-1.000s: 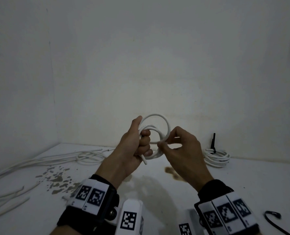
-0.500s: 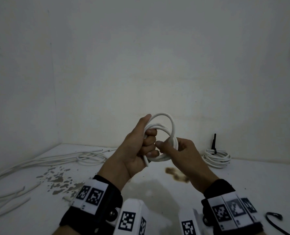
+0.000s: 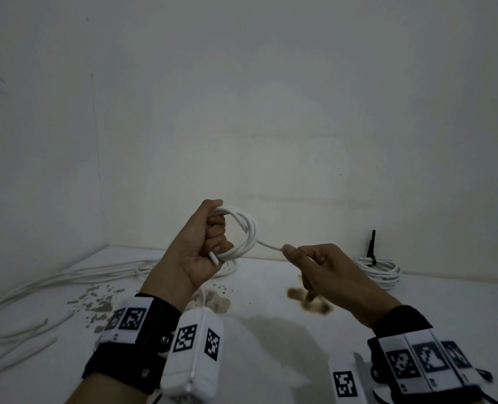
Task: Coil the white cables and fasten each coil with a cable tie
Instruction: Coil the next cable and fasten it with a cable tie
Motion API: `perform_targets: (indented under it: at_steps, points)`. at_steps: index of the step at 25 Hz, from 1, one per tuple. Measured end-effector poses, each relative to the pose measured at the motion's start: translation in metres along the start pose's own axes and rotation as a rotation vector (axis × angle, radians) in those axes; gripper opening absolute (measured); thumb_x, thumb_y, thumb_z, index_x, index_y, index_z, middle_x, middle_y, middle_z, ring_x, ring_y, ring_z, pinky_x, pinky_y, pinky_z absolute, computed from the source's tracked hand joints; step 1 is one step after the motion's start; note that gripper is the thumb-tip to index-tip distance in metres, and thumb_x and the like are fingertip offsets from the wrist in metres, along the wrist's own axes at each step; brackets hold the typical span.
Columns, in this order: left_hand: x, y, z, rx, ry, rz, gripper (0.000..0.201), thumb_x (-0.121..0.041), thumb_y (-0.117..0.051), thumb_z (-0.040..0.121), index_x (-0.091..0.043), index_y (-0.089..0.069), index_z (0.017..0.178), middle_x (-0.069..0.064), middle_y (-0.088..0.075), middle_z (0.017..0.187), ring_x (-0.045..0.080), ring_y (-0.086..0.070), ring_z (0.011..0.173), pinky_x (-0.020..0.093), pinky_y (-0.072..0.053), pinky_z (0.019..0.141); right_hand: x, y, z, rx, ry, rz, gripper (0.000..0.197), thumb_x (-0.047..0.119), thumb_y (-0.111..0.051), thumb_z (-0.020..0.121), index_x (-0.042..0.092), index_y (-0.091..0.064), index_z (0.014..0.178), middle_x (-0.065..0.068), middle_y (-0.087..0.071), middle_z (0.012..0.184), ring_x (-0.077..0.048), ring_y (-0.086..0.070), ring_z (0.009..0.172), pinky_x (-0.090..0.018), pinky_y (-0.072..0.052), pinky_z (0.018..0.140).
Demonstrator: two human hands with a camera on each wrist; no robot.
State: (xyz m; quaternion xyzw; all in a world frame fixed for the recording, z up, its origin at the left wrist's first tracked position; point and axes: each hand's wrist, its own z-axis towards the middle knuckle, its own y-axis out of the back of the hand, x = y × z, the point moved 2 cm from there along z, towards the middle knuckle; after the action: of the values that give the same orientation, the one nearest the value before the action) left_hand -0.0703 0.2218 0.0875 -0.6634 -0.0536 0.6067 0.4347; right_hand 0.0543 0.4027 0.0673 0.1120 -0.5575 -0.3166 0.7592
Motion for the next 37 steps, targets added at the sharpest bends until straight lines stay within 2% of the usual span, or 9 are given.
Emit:
perform_targets:
  at_steps: [4,6,9,12,15,21,26,31,37]
  points:
    - [-0.004,0.015,0.007,-0.073,-0.046,0.052,0.040,-0.027,-0.048,0.100,-0.020,-0.033,0.064,-0.009,-0.020,0.036,0.005,-0.017,0.024,0.016,-0.016,0.029,0.000,0.009,0.001,-0.008,-0.032,-0.170,0.063,0.057,-0.041,0.099,0.016,-0.054,0.052,0.002,-0.051,0.047,-0.015,-0.051,0.044,-0.050,-0.057,0.067]
    - [-0.001,0.011,0.006,-0.080,-0.034,0.076,0.045,-0.034,-0.051,0.099,-0.021,-0.031,0.061,-0.008,-0.019,0.037,0.005,-0.017,0.026,0.017,-0.019,0.030,0.003,0.005,0.002,0.008,-0.019,-0.205,0.046,0.045,-0.045,0.102,0.019,-0.070,0.073,0.003,-0.053,0.054,-0.010,-0.055,0.045,-0.044,-0.059,0.060]
    - [0.010,0.000,0.002,-0.031,0.021,0.129,0.049,-0.036,-0.058,0.095,-0.021,-0.031,0.057,-0.008,-0.016,0.042,0.007,-0.016,0.030,0.020,-0.028,0.038,0.008,-0.009,0.002,0.037,0.032,-0.271,0.016,0.028,-0.051,0.102,0.018,-0.062,0.098,0.002,-0.063,0.065,-0.013,-0.062,0.053,-0.024,-0.051,0.049]
    - [0.017,-0.005,0.001,0.019,0.041,0.135,0.038,-0.022,-0.056,0.095,-0.019,-0.035,0.064,-0.007,-0.016,0.046,0.008,-0.016,0.033,0.022,-0.040,0.052,0.011,-0.023,0.000,0.092,0.004,-0.151,0.013,0.023,-0.052,0.100,0.025,-0.045,0.111,-0.007,-0.071,0.072,-0.018,-0.063,0.052,-0.028,-0.053,0.052]
    - [0.020,-0.001,0.003,0.004,0.063,0.114,0.032,-0.024,-0.052,0.099,-0.014,-0.043,0.070,-0.006,-0.020,0.045,0.007,-0.021,0.032,0.021,-0.048,0.053,0.023,-0.024,-0.003,0.069,0.040,-0.084,0.002,0.021,-0.049,0.101,0.022,-0.050,0.103,-0.008,-0.072,0.072,-0.018,-0.061,0.052,-0.021,-0.046,0.046]
    - [0.019,0.000,0.001,0.106,0.132,-0.098,0.050,-0.041,-0.038,0.103,0.001,-0.062,0.090,-0.007,-0.030,0.048,0.006,-0.030,0.037,0.020,-0.047,0.060,0.029,-0.030,-0.009,0.246,0.129,-0.213,0.013,0.023,-0.062,0.096,0.022,-0.053,0.104,0.003,-0.074,0.093,-0.015,-0.071,0.077,-0.037,-0.060,0.074]
    - [0.020,-0.009,-0.003,0.135,0.063,-0.080,0.046,-0.039,-0.035,0.104,-0.004,-0.059,0.086,-0.002,-0.038,0.055,0.012,-0.040,0.056,0.027,-0.045,0.079,0.031,-0.033,-0.002,-0.114,0.299,-0.314,0.015,0.040,-0.068,0.091,0.026,-0.064,0.086,0.013,-0.067,0.078,-0.007,-0.062,0.068,-0.029,-0.054,0.067]
    - [0.026,-0.019,-0.006,0.136,0.023,0.008,0.038,-0.040,-0.041,0.102,-0.010,-0.054,0.083,0.001,-0.041,0.063,0.012,-0.050,0.056,0.025,-0.049,0.064,0.027,-0.043,-0.004,-0.309,0.349,-0.487,0.029,0.049,-0.062,0.092,0.030,-0.046,0.077,0.017,-0.049,0.069,-0.002,-0.049,0.061,-0.015,-0.032,0.054]
    - [0.036,-0.029,-0.011,0.083,-0.013,0.149,0.046,-0.052,-0.047,0.097,-0.012,-0.057,0.078,-0.003,-0.038,0.050,0.010,-0.044,0.046,0.023,-0.046,0.055,0.025,-0.051,-0.006,-0.418,0.382,-0.387,0.042,0.050,-0.070,0.083,0.033,-0.043,0.110,0.013,-0.044,0.110,-0.001,-0.046,0.089,-0.011,-0.042,0.063]
